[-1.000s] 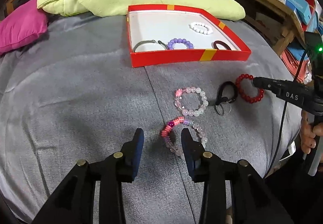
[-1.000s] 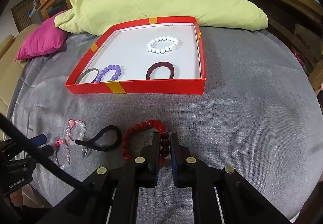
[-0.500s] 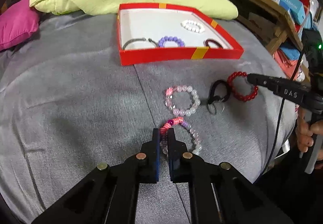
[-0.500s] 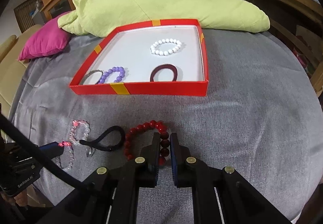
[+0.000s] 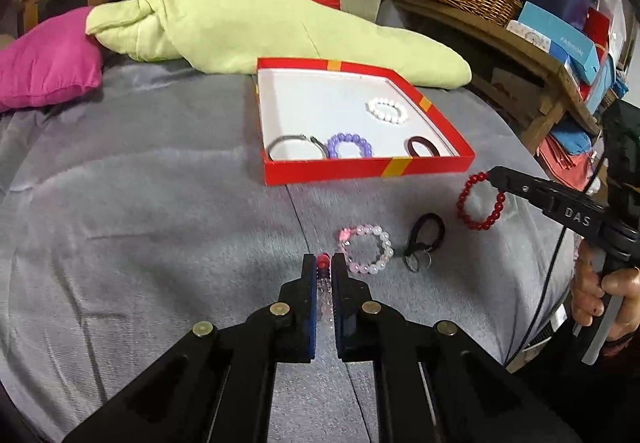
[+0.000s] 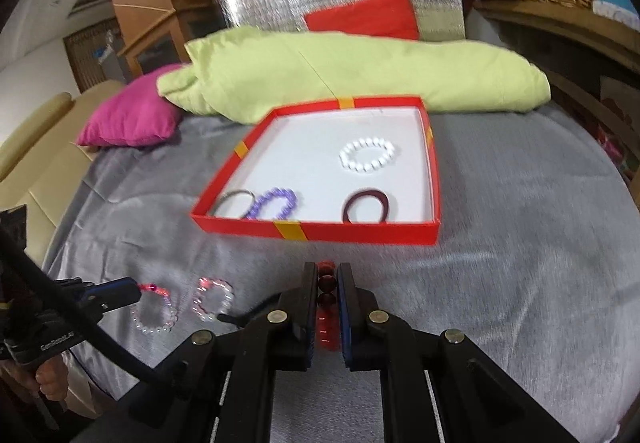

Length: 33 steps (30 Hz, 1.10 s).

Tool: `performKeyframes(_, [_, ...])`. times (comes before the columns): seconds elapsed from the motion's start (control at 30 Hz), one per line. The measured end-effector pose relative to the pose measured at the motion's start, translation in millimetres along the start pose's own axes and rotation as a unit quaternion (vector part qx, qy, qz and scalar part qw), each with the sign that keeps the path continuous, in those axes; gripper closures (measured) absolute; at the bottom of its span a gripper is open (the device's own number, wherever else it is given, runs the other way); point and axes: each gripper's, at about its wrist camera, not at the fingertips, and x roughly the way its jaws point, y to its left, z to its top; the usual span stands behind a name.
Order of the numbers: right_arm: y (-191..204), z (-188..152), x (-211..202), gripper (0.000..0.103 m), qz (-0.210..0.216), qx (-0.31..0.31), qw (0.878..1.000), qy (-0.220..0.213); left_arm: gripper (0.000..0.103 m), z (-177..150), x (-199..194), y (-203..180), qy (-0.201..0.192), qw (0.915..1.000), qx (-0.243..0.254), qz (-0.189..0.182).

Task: Organize jewelry
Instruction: 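Lift and carry the red bracelet with the right tool while the left carries the pink bracelet toward the box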

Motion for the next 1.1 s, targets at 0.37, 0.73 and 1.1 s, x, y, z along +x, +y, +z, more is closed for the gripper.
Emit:
performKeyframes(0.37, [13, 1, -6, 0.093, 0.002, -0.027, 0.999, -0.027, 0.096, 9, -5, -8, -0.023, 0.9992, 0.004, 0.031])
performKeyframes(0.73, [16, 4, -5, 0.093, 0.009, -0.027, 0.999, -0.034, 0.096, 22, -3, -19, -0.035, 0.9982, 0.008, 0.048])
performKeyframes(1.1, [22, 8, -2, 0.093, 0.021, -0.025, 0.999, -0.037, 0.096, 32, 6, -24, -0.032, 0.9979, 0.002, 0.056])
